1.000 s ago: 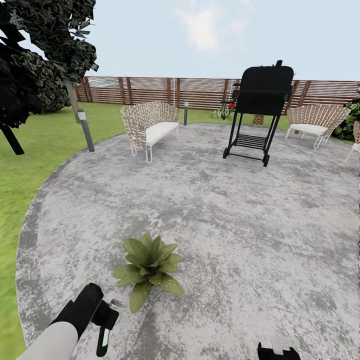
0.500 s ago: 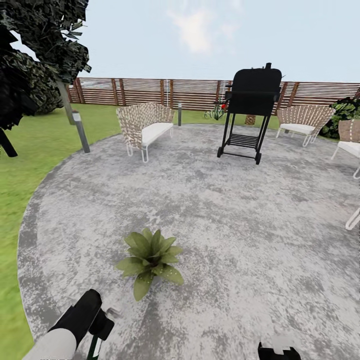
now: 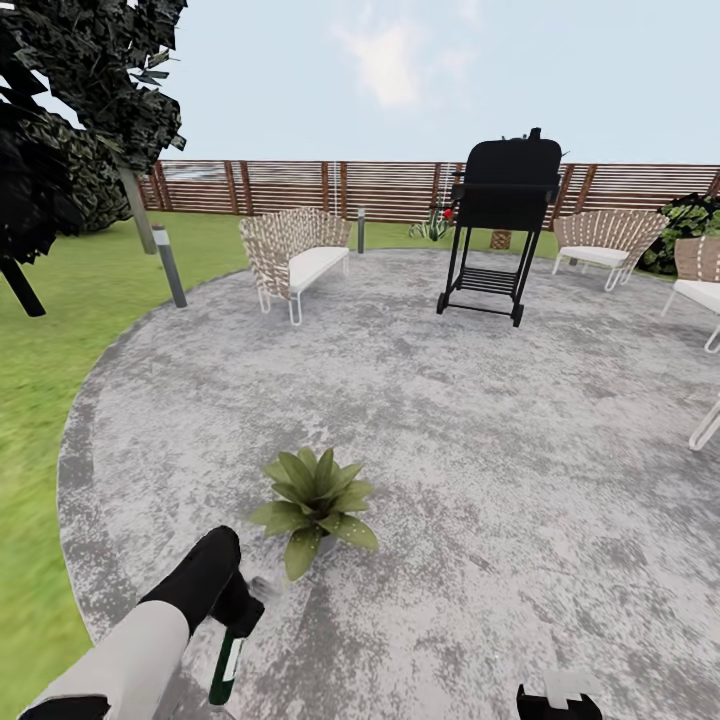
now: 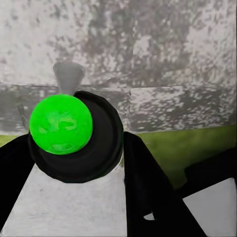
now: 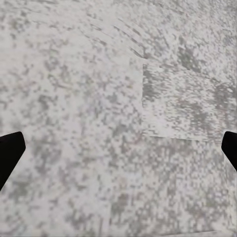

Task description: Pick up the pesticide atomizer in the garden and spray insectifuge to fully cover both potted plants in the garden.

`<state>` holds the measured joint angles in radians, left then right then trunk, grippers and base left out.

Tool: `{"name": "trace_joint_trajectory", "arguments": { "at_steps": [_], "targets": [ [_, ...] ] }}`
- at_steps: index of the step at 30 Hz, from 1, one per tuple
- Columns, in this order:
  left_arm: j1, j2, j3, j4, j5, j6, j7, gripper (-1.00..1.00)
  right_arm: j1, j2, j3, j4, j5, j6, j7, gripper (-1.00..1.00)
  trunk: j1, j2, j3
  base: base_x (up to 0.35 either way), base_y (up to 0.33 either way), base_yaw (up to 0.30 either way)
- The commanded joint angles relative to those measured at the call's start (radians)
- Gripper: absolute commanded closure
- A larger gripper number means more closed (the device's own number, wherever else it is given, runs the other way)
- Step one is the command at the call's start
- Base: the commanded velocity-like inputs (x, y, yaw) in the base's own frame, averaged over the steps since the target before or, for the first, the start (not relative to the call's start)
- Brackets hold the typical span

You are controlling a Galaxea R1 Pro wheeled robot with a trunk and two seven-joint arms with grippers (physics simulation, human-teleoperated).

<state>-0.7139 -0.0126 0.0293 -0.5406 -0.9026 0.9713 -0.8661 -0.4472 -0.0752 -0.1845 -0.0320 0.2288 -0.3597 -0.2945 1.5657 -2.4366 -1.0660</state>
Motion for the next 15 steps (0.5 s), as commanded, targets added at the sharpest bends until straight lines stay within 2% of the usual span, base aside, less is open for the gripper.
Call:
{"name": "trace_joint_trajectory", "arguments": {
  "at_steps": [1, 5, 10, 15],
  "targets": [
    [-0.020, -0.005, 0.001, -0.010, -0.013, 0.005, -0.012, 1.00, -0.001, 0.000, -0.008, 0.001, 0.011, -0.003, -0.003, -1.00, 0.000, 0.000, -0.001, -0.001, 0.001, 0.000],
    [-0.087, 0.002, -0.001, -0.022, -0.012, 0.020, -0.014, 1.00, -0.001, -0.001, -0.008, 0.001, 0.011, -0.003, -0.004, -1.00, 0.000, 0.000, -0.001, 0.000, 0.000, 0.000],
    [-0.093, 0.010, 0.000, -0.024, -0.014, 0.021, -0.014, 1.00, -0.001, 0.000, -0.007, 0.001, 0.011, -0.003, -0.004, -1.00, 0.000, 0.000, -0.001, 0.016, 0.024, 0.000],
    [-0.090, 0.008, 0.000, -0.025, -0.013, 0.021, -0.014, 1.00, 0.000, 0.000, -0.009, 0.000, 0.009, -0.003, -0.005, -1.00, 0.000, 0.000, -0.001, 0.127, 0.237, -0.045]
  ]
}}
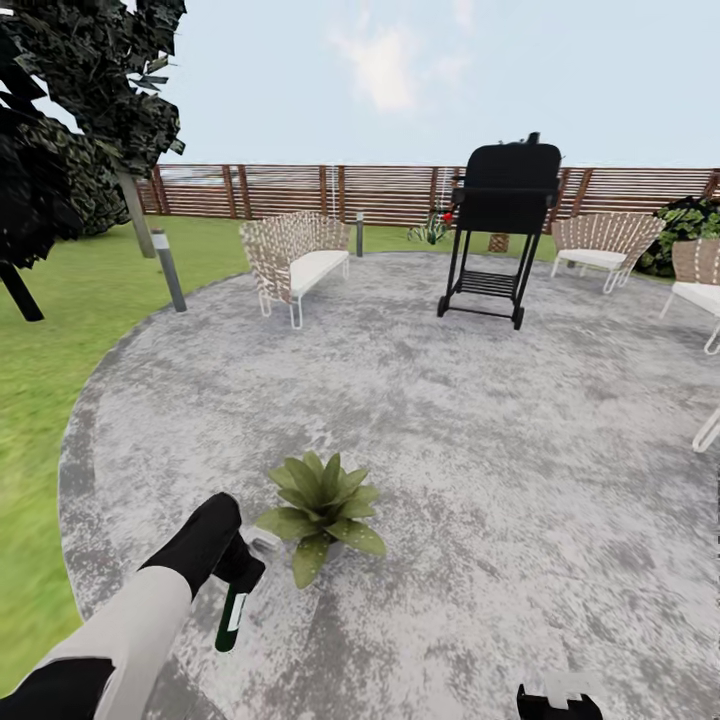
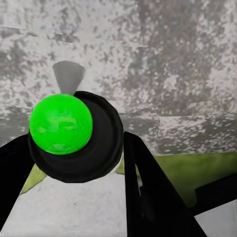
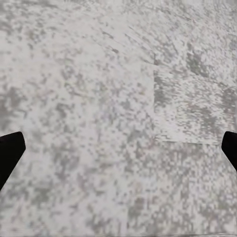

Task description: Pick up the pesticide atomizer in the garden and spray insectifuge to fully cover both potted plants in the garden.

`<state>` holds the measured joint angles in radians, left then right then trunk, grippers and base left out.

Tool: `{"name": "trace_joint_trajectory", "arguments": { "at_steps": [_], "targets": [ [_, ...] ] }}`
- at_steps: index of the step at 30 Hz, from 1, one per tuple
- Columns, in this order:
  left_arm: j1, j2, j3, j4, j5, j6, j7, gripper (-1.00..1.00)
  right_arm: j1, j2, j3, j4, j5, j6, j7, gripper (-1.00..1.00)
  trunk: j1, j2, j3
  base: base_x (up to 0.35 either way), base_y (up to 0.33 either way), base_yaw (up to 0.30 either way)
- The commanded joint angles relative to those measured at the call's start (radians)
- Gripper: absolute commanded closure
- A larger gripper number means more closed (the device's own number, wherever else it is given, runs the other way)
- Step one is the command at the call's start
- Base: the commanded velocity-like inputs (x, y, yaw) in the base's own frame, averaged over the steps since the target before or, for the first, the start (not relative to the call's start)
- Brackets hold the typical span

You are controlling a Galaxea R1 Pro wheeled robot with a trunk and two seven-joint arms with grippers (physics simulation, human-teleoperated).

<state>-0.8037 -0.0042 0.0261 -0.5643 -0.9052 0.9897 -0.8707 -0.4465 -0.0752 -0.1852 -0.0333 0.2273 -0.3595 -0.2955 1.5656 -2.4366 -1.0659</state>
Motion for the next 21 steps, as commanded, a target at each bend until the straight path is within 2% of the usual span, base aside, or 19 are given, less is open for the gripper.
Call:
{"name": "trace_joint_trajectory", "arguments": {
  "at_steps": [1, 4, 10, 12, 16, 21],
  "targets": [
    [0.004, -0.003, 0.001, -0.001, -0.011, 0.002, -0.009, 1.00, -0.001, 0.000, -0.008, 0.001, 0.010, -0.003, -0.004, -1.00, 0.000, 0.000, -0.001, 0.030, 0.205, -0.211],
    [0.012, -0.009, -0.002, 0.000, -0.012, 0.001, -0.006, 1.00, -0.001, 0.000, -0.008, 0.001, 0.010, -0.003, -0.004, -1.00, 0.000, 0.000, 0.001, 0.010, 0.069, -0.242],
    [0.006, 0.002, 0.002, -0.002, -0.012, 0.001, -0.005, 1.00, -0.001, -0.001, -0.008, 0.001, 0.010, -0.004, -0.004, -1.00, 0.000, 0.000, 0.003, 0.001, 0.025, -0.256],
    [0.003, 0.003, 0.003, -0.006, -0.012, 0.001, -0.005, 1.00, -0.001, -0.001, -0.008, 0.001, 0.010, -0.004, -0.004, -1.00, 0.000, 0.000, 0.004, 0.000, 0.199, -0.257],
    [0.000, 0.003, 0.003, -0.067, -0.011, 0.003, -0.005, 1.00, -0.001, -0.001, -0.008, 0.001, 0.010, -0.004, -0.004, -1.00, 0.000, 0.000, 0.005, 0.022, 0.284, -0.257],
    [0.007, 0.001, 0.002, -0.081, -0.011, 0.003, -0.005, 1.00, -0.001, -0.001, -0.008, 0.001, 0.010, -0.004, -0.004, -1.00, 0.000, 0.000, 0.007, 0.169, 0.297, -0.227]
  ]
}}
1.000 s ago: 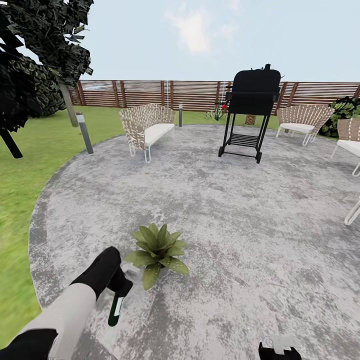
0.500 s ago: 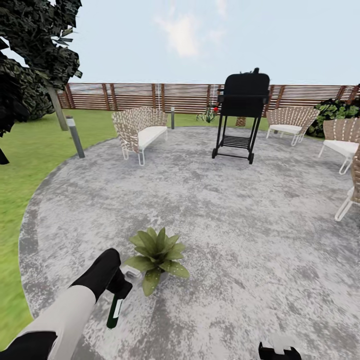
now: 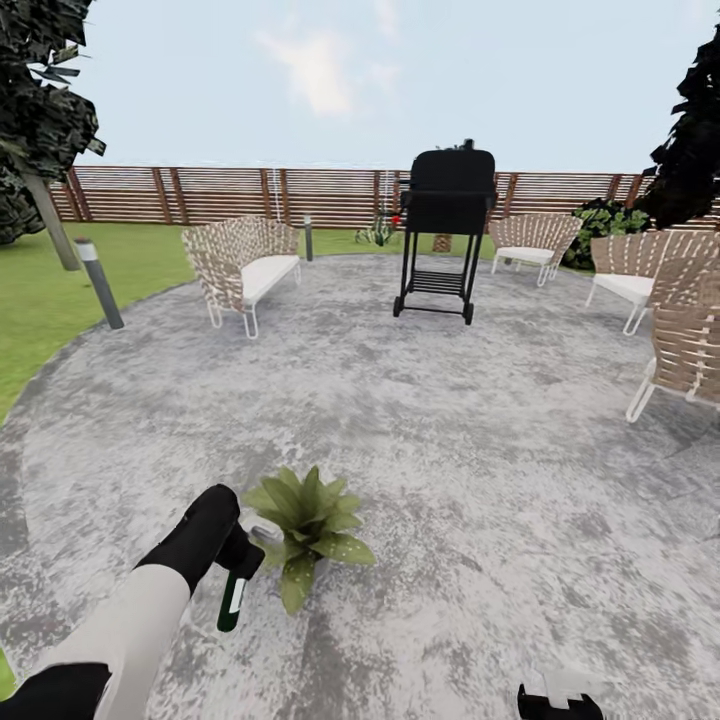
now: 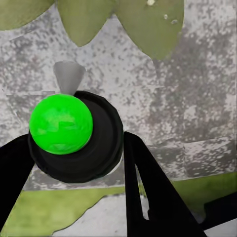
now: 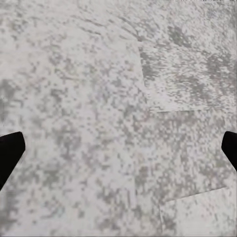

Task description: Pick up the pesticide atomizer in the garden and spray insectifuge to fully cover both potted plants in the garden.

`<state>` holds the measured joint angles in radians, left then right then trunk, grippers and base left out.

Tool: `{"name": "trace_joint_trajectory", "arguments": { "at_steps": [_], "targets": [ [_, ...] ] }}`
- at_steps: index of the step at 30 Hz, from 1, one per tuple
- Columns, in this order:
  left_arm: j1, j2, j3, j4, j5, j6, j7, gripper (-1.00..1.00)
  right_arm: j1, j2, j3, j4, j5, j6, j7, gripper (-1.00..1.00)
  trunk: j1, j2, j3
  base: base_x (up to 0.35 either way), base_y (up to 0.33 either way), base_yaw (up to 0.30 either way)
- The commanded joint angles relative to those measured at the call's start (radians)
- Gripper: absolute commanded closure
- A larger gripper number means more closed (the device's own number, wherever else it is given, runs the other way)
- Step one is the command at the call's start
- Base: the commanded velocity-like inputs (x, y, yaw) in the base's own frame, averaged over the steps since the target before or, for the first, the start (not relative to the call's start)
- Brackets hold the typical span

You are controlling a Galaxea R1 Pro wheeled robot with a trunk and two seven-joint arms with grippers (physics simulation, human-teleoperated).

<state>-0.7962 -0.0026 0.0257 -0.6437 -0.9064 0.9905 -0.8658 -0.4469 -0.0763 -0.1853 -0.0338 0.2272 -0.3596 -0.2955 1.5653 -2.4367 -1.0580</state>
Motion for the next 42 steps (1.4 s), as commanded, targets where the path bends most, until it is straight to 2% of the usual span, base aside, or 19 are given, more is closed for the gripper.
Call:
{"name": "trace_joint_trajectory", "arguments": {
  "at_steps": [1, 9, 17, 21, 29, 37, 42],
  "targets": [
    [0.001, 0.000, 0.003, -0.002, -0.009, 0.002, -0.010, 1.00, -0.001, 0.000, -0.008, 0.002, 0.011, -0.003, -0.004, -1.00, 0.000, 0.000, -0.001, 0.182, 0.295, -0.083],
    [0.007, 0.001, 0.000, -0.001, -0.011, 0.002, -0.010, 1.00, -0.001, -0.015, -0.008, 0.003, 0.012, -0.003, -0.004, -1.00, 0.000, 0.000, -0.001, 0.012, 0.328, -0.011],
    [0.006, -0.003, 0.000, -0.001, -0.009, 0.002, -0.010, 1.00, -0.001, -0.016, -0.008, 0.002, 0.011, -0.004, -0.004, -1.00, 0.000, 0.000, -0.001, -0.074, 0.338, -0.022],
    [0.007, -0.008, 0.000, 0.009, -0.009, 0.002, -0.010, 1.00, -0.001, -0.016, -0.008, 0.002, 0.011, -0.004, -0.004, -1.00, 0.000, 0.000, 0.001, 0.181, 0.254, -0.247],
    [0.012, -0.007, 0.002, 0.013, -0.006, 0.001, -0.010, 1.00, -0.001, -0.016, -0.008, 0.002, 0.011, -0.003, -0.004, -1.00, 0.000, 0.000, 0.004, 0.044, 0.026, -0.286],
    [0.012, -0.001, 0.002, 0.013, -0.008, 0.002, -0.012, 1.00, -0.001, -0.016, -0.008, 0.002, 0.011, -0.004, -0.004, -1.00, 0.000, 0.000, 0.007, -0.230, 0.127, -0.288],
    [0.012, 0.000, 0.001, 0.013, -0.005, 0.002, -0.012, 1.00, -0.001, -0.016, -0.008, 0.002, 0.011, -0.003, -0.004, -1.00, 0.000, 0.000, 0.007, 0.020, 0.307, -0.165]
  ]
}}
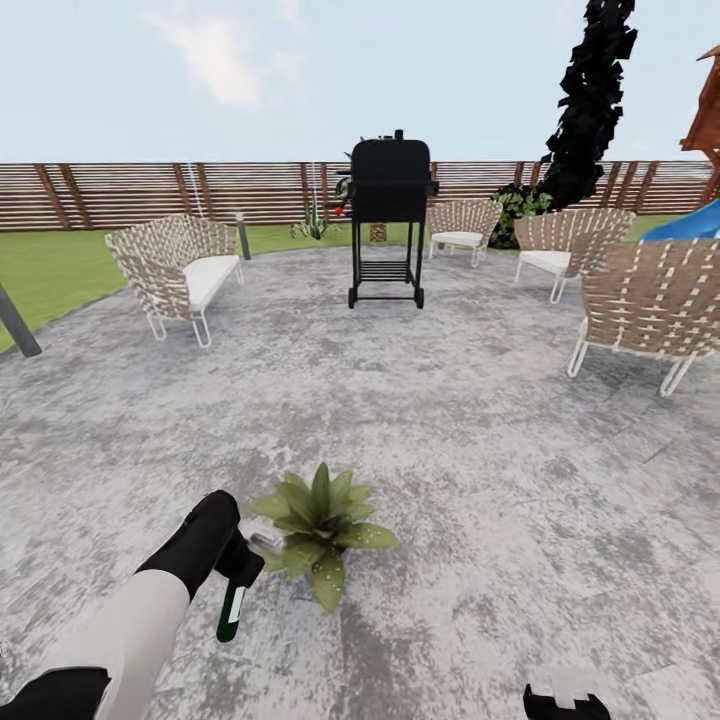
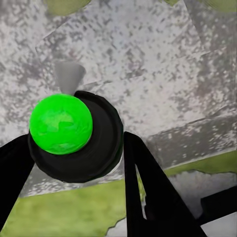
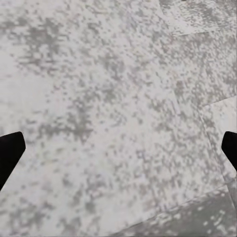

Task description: Pick up the pesticide atomizer in the garden and spray insectifuge to fully cover both potted plants in the garden.

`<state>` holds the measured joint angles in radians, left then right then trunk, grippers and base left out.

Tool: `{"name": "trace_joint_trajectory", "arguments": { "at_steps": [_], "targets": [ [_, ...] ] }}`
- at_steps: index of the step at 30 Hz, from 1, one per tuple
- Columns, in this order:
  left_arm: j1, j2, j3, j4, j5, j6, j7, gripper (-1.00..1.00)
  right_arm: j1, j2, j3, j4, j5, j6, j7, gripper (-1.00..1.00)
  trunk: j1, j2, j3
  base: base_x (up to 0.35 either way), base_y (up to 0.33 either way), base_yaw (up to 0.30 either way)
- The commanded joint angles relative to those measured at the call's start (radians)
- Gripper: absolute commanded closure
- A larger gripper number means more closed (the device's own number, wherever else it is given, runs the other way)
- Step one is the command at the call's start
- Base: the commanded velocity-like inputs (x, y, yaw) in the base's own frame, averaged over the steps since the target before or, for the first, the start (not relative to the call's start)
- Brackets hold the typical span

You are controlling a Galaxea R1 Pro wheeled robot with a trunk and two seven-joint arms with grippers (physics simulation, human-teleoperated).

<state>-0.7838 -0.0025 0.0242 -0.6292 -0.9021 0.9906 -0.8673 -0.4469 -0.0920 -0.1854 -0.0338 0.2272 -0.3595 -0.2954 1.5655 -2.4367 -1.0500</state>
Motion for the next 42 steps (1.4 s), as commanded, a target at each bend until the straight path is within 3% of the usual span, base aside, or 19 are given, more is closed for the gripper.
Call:
{"name": "trace_joint_trajectory", "arguments": {
  "at_steps": [1, 15, 28, 33, 42],
  "targets": [
    [0.000, 0.000, 0.002, -0.001, -0.009, 0.002, -0.010, 1.00, -0.001, 0.000, -0.008, 0.002, 0.011, -0.004, -0.004, -1.00, 0.000, 0.000, -0.001, 0.123, 0.329, -0.026],
    [0.034, 0.001, 0.002, 0.040, -0.014, -0.002, -0.007, 1.00, -0.001, 0.000, -0.008, 0.002, 0.011, -0.003, -0.004, -1.00, 0.000, 0.000, -0.001, 0.033, 0.322, -0.209],
    [0.038, 0.006, 0.002, 0.045, -0.010, -0.003, -0.007, 1.00, -0.001, 0.000, -0.008, 0.002, 0.011, -0.003, -0.004, -1.00, 0.000, 0.000, -0.001, 0.000, 0.017, -0.255],
    [0.038, 0.007, 0.002, 0.051, -0.044, -0.001, -0.007, 1.00, -0.001, -0.001, -0.008, 0.003, 0.012, -0.003, -0.004, -1.00, 0.000, 0.000, -0.001, -0.123, 0.126, -0.043],
    [0.038, 0.003, 0.005, 0.066, -0.051, -0.003, -0.007, 1.00, -0.001, -0.002, -0.008, 0.002, 0.011, -0.003, -0.005, -1.00, 0.000, 0.000, -0.001, -0.047, 0.318, -0.001]
  ]
}}
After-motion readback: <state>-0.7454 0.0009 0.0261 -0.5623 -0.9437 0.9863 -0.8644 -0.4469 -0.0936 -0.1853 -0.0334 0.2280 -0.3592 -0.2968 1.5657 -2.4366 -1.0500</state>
